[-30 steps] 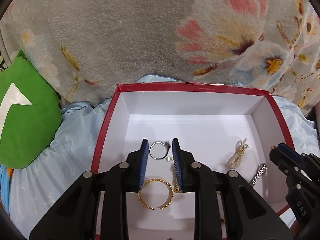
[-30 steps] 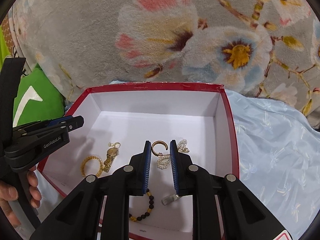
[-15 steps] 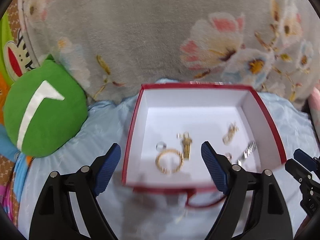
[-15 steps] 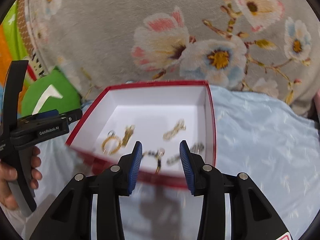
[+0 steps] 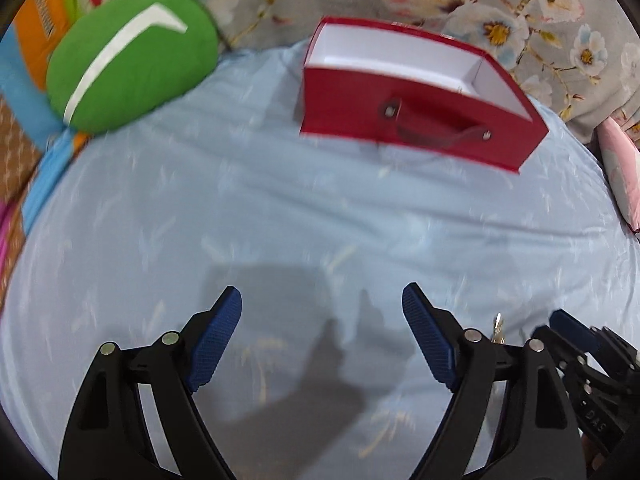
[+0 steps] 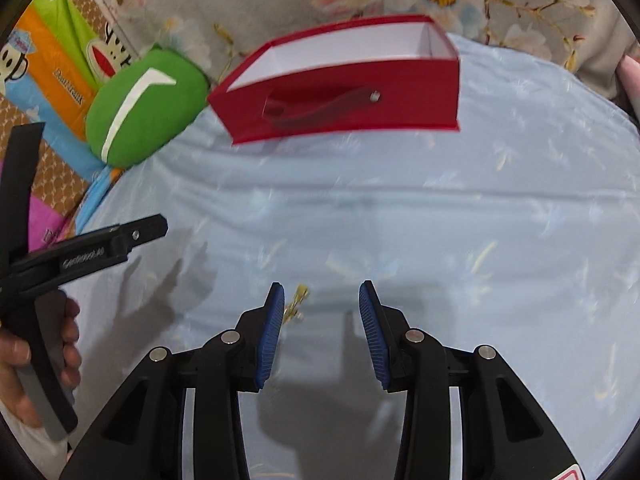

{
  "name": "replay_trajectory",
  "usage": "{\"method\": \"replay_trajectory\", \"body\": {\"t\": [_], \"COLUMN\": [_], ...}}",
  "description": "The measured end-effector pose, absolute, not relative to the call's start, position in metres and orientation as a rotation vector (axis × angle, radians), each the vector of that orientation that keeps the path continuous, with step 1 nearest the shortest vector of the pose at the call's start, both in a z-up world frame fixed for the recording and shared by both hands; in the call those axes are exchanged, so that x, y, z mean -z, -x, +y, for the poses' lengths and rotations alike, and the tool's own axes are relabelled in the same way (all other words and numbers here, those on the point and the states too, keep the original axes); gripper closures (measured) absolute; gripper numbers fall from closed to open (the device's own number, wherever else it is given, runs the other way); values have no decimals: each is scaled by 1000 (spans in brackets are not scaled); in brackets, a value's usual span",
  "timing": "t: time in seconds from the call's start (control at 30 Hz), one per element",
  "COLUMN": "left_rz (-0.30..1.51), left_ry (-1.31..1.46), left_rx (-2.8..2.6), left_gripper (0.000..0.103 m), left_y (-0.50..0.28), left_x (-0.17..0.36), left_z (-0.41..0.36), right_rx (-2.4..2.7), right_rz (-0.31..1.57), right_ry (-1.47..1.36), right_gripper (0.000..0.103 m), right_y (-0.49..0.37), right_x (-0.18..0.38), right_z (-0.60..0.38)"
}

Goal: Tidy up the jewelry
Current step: 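Grasp the small gold hoop earring with the left tool while the right tool grasps the gold dangle earring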

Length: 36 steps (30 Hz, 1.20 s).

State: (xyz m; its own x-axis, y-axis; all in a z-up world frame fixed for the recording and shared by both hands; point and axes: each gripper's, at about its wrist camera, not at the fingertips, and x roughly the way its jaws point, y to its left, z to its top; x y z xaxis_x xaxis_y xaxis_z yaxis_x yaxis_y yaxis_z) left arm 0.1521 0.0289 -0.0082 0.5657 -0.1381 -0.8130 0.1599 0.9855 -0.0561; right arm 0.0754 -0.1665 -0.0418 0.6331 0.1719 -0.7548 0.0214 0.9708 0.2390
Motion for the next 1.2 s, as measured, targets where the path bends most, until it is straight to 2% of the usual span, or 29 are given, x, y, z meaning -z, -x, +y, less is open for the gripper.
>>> {"method": "replay_trajectory", "body": {"t": [0.3, 0.4, 0.57, 0.6, 1.1, 1.2], "left_rz": [969, 960, 962, 963, 988, 1008], "left_ry": [-44, -59, -53, -55, -100, -110], "left_rx": [160, 165, 196, 199, 360, 384], "left_gripper": [23, 23, 23, 23, 23, 31], "left_y": [-110, -103, -96, -95, -80, -81], "left_x": [22, 22, 22, 22, 27, 37], "left_z": [44, 40, 34, 32, -34, -49], "right_rx": [-88, -85, -78, -76, 18, 33], "right_rz": [894, 903, 910, 908, 825, 819], "right_ry": [-185, -189, -198, -200, -241, -249], "right_gripper": [68, 78, 99, 100, 100, 100], "right_y": [-78, -81, -81, -80, -41, -33], "right_x": [53, 58, 61, 61, 24, 22], "right_z": [-140, -141, -142, -143, -190, -198]}}
